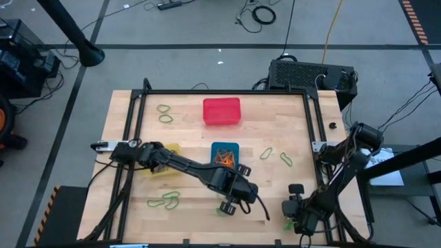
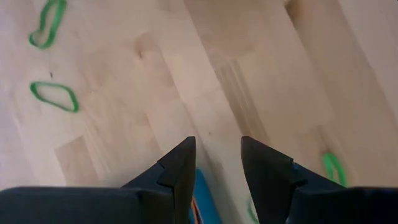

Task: Sort rubber bands into baskets
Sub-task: Put the green rubber band into the red bin

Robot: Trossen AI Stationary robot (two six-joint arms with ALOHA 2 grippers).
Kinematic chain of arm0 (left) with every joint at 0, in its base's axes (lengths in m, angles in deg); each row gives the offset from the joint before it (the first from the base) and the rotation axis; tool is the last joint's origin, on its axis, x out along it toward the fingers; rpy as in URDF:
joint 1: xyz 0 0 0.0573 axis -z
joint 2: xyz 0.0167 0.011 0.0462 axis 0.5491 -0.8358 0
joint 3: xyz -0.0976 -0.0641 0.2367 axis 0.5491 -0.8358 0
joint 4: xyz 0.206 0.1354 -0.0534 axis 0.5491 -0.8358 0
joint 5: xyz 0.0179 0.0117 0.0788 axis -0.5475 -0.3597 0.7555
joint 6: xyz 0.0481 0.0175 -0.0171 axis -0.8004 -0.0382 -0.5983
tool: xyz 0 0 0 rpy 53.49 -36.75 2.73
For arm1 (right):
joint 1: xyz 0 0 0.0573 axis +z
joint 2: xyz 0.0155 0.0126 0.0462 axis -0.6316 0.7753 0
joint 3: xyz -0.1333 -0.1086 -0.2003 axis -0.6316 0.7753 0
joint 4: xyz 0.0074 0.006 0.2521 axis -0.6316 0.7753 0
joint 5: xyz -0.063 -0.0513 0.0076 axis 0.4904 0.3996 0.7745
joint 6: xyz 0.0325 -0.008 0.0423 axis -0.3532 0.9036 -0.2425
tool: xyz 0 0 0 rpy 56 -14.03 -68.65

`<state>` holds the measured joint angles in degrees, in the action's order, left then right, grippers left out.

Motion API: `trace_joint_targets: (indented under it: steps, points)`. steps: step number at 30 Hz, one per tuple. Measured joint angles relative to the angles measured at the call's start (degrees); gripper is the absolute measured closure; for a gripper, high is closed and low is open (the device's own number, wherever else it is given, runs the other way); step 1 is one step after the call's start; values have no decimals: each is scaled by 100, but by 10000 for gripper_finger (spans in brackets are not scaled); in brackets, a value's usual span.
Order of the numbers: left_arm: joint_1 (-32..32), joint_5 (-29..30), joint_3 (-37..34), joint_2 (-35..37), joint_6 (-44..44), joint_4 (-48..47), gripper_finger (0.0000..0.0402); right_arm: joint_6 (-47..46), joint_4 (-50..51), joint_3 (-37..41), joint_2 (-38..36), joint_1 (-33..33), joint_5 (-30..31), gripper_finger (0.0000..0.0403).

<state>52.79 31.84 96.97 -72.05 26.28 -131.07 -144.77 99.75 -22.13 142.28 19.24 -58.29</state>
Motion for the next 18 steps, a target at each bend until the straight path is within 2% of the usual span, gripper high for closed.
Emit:
trace_joint_targets:
  steps: [4, 10, 12, 18]
  points:
    - [-8, 0, 5, 44, 10, -548, 265, 202, -79, -35, 233, -13, -281, 290]
    - [44, 103, 23, 590, 496, -1556, 265, 792, 16, -111, 190, -59, -324, 391]
    - [75, 301, 21, 822, 621, -1796, 265, 989, 179, -166, 87, -96, -101, 393]
    - [138, 1145, -1, 1704, 749, -2112, 265, 1719, 300, -344, -316, -332, 1399, 400]
